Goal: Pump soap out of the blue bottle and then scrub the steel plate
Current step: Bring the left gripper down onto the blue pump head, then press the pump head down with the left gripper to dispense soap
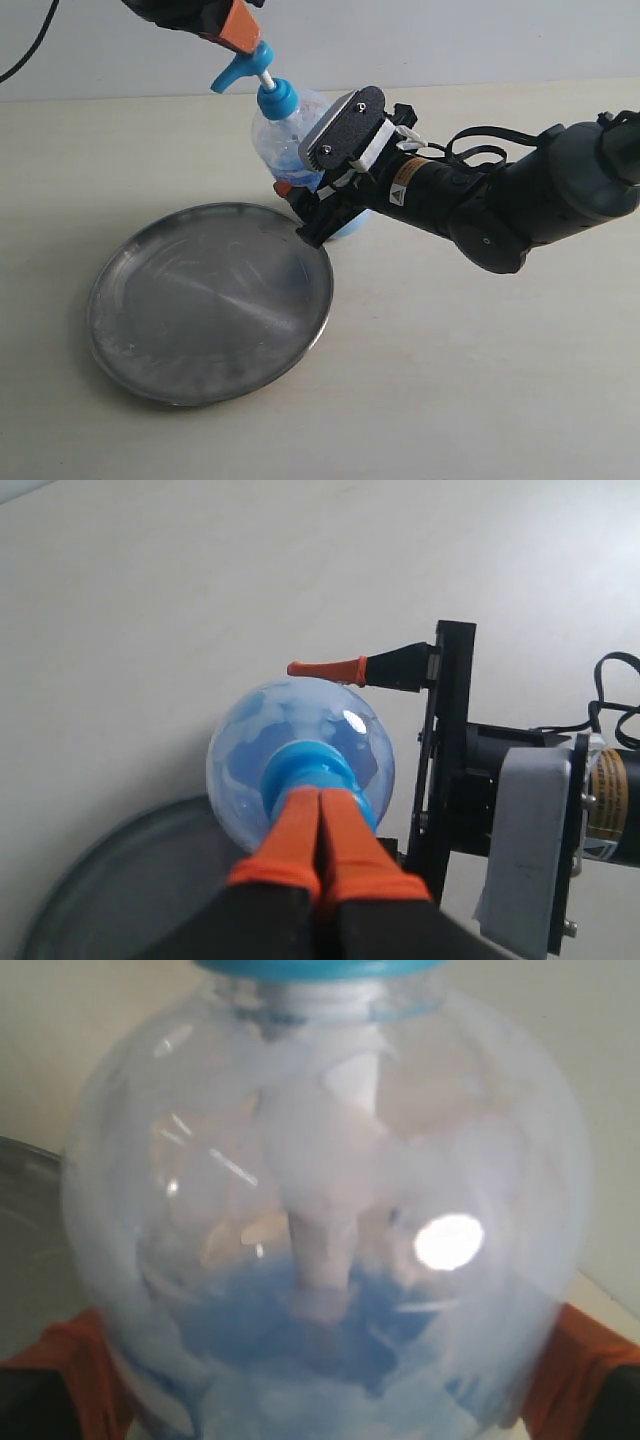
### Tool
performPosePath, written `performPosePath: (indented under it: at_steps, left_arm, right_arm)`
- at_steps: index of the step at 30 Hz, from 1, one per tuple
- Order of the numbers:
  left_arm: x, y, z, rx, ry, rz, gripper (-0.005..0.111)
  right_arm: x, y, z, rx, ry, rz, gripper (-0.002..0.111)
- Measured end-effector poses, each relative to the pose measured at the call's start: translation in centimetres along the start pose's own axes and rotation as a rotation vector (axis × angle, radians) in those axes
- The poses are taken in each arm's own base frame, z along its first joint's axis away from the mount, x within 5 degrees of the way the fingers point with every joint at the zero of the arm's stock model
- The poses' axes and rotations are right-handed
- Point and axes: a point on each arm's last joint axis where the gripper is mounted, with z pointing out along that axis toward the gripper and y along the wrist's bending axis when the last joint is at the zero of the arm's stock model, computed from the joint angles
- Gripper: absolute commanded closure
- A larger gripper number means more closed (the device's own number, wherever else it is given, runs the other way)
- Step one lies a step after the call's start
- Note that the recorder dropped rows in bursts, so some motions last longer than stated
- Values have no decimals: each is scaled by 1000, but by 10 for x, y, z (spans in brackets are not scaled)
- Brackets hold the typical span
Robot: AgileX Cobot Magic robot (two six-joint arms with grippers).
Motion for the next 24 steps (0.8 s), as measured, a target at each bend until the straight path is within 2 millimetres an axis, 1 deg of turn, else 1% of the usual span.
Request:
performPosePath:
  at_steps: [19,24]
  left_arm:
    - [1,-1,0,7,11,-3,106]
    - [2,1,7,16,22,-15,106]
  right_arm:
    - [0,1,0,-7,-2,-6,108]
    - [0,0,0,-5,-1,-1,108]
